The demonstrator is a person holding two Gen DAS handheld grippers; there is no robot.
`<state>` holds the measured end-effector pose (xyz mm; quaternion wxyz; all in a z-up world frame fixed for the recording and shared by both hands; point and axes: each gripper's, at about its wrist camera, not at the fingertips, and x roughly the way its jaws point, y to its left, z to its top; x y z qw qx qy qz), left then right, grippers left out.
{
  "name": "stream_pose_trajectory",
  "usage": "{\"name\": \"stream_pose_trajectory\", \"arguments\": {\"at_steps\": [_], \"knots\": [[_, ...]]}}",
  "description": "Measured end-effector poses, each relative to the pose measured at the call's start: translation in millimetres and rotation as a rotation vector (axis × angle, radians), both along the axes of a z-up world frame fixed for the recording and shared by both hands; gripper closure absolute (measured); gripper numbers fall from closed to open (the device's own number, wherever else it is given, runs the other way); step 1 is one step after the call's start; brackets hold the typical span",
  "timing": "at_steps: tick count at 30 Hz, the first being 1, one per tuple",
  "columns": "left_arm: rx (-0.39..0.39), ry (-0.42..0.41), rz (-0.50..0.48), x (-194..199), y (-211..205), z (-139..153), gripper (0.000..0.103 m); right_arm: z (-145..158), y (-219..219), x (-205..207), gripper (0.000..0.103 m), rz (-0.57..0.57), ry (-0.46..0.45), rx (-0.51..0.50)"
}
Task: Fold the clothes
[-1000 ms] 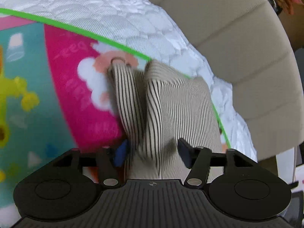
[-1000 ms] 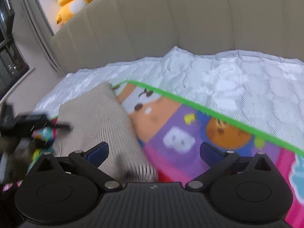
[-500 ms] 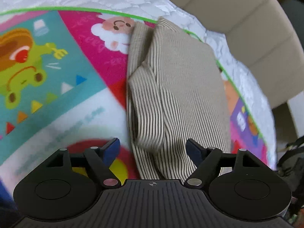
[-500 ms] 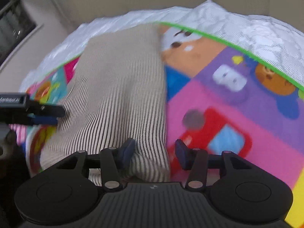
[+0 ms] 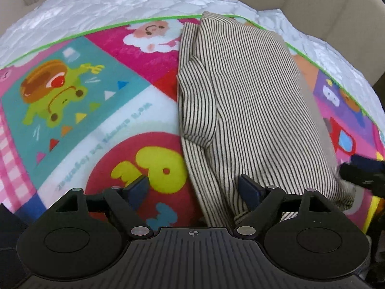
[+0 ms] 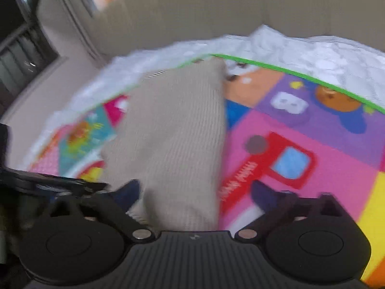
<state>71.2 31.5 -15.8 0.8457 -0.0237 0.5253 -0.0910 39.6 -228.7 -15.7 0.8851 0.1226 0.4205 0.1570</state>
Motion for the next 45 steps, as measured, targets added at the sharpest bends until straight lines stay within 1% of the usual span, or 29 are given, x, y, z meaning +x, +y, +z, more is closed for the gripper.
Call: {"name": "stream_pose_trajectory", "arguments": {"at_steps": [4, 7, 8, 9, 12, 16, 17, 21, 23, 24, 30, 33, 38, 39, 40, 42, 45], "knots": [[0.021, 0.003, -0.013, -3, -4, -2, 0.016, -28, 25, 8, 0.0, 0.063, 0.117, -0.183], [0.041, 0.011, -0.028, -5, -7, -5, 0.013, -33, 48, 3, 0.0, 0.123, 0.084, -0.339], [0.046, 0.017, -0.034, -5, -7, -5, 0.013, -33, 51, 2, 0.0, 0.128, 0.067, -0.36], [0.05, 0.024, -0.042, -6, -7, -5, 0.012, -34, 50, 2, 0.0, 0.128, 0.067, -0.359], [0.063, 0.046, -0.07, -6, -8, -5, 0.009, -32, 43, 10, 0.0, 0.122, 0.1, -0.313], [0.06, 0.056, -0.077, -8, -6, -7, 0.008, -26, 41, 8, 0.0, 0.125, 0.11, -0.306], [0.057, 0.057, -0.074, -8, -5, -7, 0.007, -22, 39, 6, 0.0, 0.124, 0.102, -0.288], [0.06, 0.048, -0.067, -9, -5, -8, 0.005, -1, 24, -10, 0.0, 0.106, 0.024, -0.125], [0.057, 0.046, -0.061, -10, -4, -9, 0.005, 13, 14, -16, 0.0, 0.071, -0.054, -0.041], [0.056, 0.045, -0.059, -9, -3, -10, 0.004, 13, 11, -15, 0.0, 0.049, -0.061, -0.032], [0.056, 0.047, -0.049, -8, -2, -12, 0.001, -22, 7, 13, 0.0, -0.043, 0.096, -0.144], [0.046, 0.033, -0.04, -10, 0, -7, 0.001, -21, 9, 13, 0.0, -0.032, 0.099, -0.159], [-0.085, -0.018, -0.071, -9, 7, 17, 0.001, -20, 7, 10, 0.0, -0.036, 0.1, -0.144], [-0.1, -0.026, -0.082, -7, 7, 21, 0.001, -20, 8, 9, 0.0, -0.036, 0.097, -0.145], [-0.101, -0.032, -0.101, -5, 5, 24, 0.001, -20, 8, 10, 0.0, -0.036, 0.095, -0.145], [-0.076, -0.034, -0.142, -3, -2, 24, 0.001, -21, 7, 14, 0.0, -0.036, 0.092, -0.145], [0.006, -0.019, -0.202, -2, -15, 13, 0.001, -20, 4, 13, 0.0, -0.041, 0.09, -0.135]]}}
